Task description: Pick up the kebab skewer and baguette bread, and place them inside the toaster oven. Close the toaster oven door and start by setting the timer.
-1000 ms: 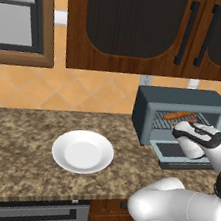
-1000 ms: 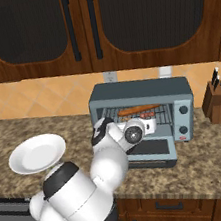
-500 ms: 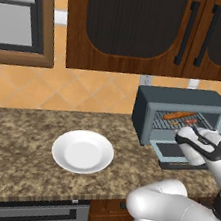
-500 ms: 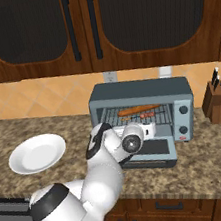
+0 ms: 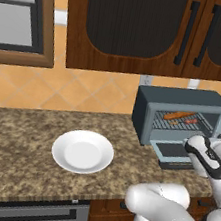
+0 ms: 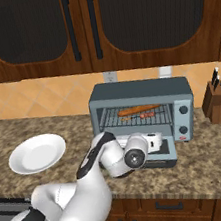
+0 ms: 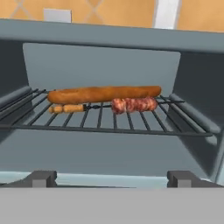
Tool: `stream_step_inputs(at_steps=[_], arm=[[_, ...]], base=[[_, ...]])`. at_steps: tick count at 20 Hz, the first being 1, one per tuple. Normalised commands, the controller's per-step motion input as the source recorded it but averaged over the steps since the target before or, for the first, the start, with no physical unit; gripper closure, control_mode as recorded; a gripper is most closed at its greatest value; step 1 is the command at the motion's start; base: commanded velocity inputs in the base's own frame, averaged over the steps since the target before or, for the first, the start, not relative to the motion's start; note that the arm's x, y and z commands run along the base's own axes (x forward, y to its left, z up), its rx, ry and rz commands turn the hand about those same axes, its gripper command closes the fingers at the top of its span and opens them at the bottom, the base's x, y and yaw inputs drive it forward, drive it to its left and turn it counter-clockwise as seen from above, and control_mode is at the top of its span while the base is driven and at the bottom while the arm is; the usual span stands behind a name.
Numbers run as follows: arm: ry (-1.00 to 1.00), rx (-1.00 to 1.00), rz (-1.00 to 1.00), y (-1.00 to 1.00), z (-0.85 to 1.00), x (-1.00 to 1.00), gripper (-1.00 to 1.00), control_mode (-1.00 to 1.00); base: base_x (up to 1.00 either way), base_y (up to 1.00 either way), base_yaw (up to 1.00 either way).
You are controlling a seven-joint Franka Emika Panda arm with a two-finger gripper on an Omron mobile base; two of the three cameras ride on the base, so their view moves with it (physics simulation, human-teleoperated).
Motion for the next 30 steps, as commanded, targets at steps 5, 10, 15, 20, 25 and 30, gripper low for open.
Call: stream_step_inputs(at_steps=[5,10,15,20,25,30], arm=[[0.14,0.0,0.0,-0.29,0.02,-0.72,-1.0,-1.0],[0.19,0.0,0.01,-0.28,0.0,-0.63,-1.0,-1.0],[0.22,0.0,0.04,-0.27,-0.09,-0.66,-1.0,-1.0],[0.13,0.0,0.01,-0.02,-0.21,-0.4,-1.0,-1.0],[0.0,0.0,0.0,0.0,-0.34,-0.04,-1.0,-1.0],[0.0,0.01,0.0,0.0,-0.36,0.01,-1.0,-1.0]], base=[[0.0,0.0,0.0],[0.0,0.0,0.0],[0.0,0.0,0.0],[0.0,0.0,0.0],[0.0,0.0,0.0],[0.0,0.0,0.0]])
